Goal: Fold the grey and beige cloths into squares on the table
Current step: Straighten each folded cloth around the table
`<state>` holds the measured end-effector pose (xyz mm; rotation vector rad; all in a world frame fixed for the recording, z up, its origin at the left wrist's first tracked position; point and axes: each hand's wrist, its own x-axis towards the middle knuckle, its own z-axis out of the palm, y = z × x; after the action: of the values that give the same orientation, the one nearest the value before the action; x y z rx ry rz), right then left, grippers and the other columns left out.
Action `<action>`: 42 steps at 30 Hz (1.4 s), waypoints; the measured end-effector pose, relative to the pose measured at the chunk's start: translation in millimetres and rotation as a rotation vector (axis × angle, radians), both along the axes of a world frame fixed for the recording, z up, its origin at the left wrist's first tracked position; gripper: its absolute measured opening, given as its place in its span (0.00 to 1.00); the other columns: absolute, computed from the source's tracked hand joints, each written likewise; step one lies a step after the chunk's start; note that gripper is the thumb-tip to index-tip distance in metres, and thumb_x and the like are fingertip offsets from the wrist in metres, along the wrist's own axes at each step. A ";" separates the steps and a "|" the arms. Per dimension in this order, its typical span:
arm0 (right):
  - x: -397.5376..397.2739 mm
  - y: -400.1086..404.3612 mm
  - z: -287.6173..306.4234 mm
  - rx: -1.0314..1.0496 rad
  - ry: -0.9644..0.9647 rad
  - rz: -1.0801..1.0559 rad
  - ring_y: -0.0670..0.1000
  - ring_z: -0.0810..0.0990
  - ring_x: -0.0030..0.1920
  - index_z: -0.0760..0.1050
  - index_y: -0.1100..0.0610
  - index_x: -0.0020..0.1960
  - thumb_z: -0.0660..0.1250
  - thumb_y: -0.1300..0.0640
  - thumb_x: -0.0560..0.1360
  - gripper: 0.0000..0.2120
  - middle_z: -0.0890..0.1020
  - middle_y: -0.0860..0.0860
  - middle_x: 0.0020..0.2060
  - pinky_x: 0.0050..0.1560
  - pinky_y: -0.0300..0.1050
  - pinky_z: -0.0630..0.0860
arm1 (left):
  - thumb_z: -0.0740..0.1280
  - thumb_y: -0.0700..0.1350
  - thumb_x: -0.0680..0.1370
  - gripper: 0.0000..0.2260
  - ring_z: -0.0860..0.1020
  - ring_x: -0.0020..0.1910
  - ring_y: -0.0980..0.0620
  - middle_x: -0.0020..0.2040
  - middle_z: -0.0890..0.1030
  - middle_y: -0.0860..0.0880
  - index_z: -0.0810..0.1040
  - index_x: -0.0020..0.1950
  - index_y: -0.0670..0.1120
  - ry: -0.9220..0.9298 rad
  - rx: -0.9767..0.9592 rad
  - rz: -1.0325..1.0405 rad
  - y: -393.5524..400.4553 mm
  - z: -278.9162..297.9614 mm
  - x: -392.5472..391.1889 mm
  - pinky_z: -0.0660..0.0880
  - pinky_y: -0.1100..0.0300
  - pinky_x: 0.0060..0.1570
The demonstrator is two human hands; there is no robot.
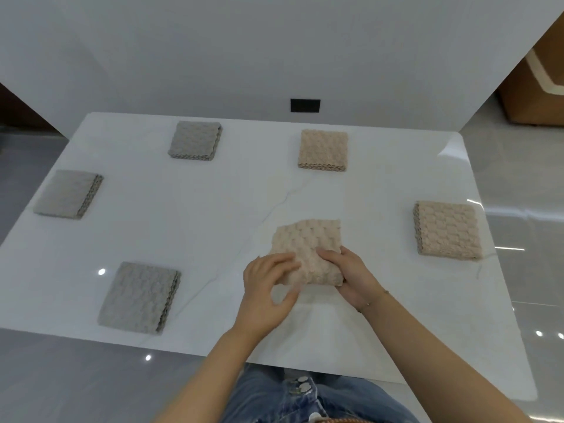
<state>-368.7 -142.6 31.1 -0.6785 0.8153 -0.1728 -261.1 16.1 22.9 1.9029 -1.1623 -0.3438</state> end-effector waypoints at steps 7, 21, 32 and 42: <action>-11.9 1.8 4.9 -0.047 -0.037 0.005 0.58 0.80 0.59 0.74 0.60 0.63 0.68 0.62 0.73 0.18 0.82 0.57 0.57 0.60 0.57 0.75 | 0.64 0.63 0.74 0.25 0.78 0.60 0.49 0.61 0.80 0.46 0.76 0.64 0.48 1.467 0.196 0.388 -9.3 16.3 17.9 0.73 0.50 0.61; -77.2 45.9 -78.8 -0.254 0.543 0.138 0.49 0.77 0.41 0.71 0.62 0.56 0.69 0.67 0.73 0.14 0.77 0.54 0.43 0.33 0.36 0.76 | 0.68 0.40 0.76 0.11 0.77 0.49 0.54 0.55 0.79 0.47 0.73 0.56 0.49 0.865 0.479 0.409 6.5 -66.9 -27.7 0.76 0.62 0.47; -76.2 42.9 -95.8 -0.527 0.651 0.167 0.49 0.75 0.39 0.75 0.58 0.49 0.71 0.58 0.73 0.08 0.77 0.51 0.39 0.42 0.42 0.75 | 0.69 0.39 0.75 0.05 0.77 0.44 0.56 0.45 0.80 0.50 0.77 0.49 0.47 0.667 0.391 0.544 8.5 -75.5 -35.2 0.71 0.72 0.42; -79.6 42.7 -97.0 -0.684 0.737 0.180 0.45 0.73 0.36 0.74 0.56 0.40 0.69 0.53 0.75 0.09 0.76 0.48 0.35 0.34 0.33 0.67 | 0.70 0.47 0.75 0.05 0.77 0.43 0.58 0.44 0.79 0.53 0.77 0.48 0.48 0.633 0.405 0.524 2.5 -74.5 -38.1 0.69 0.72 0.39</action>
<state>-448.3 -99.9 -65.9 -1.5041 1.4109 -0.0257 -299.2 18.5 -51.6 2.1205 -0.1683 -0.8525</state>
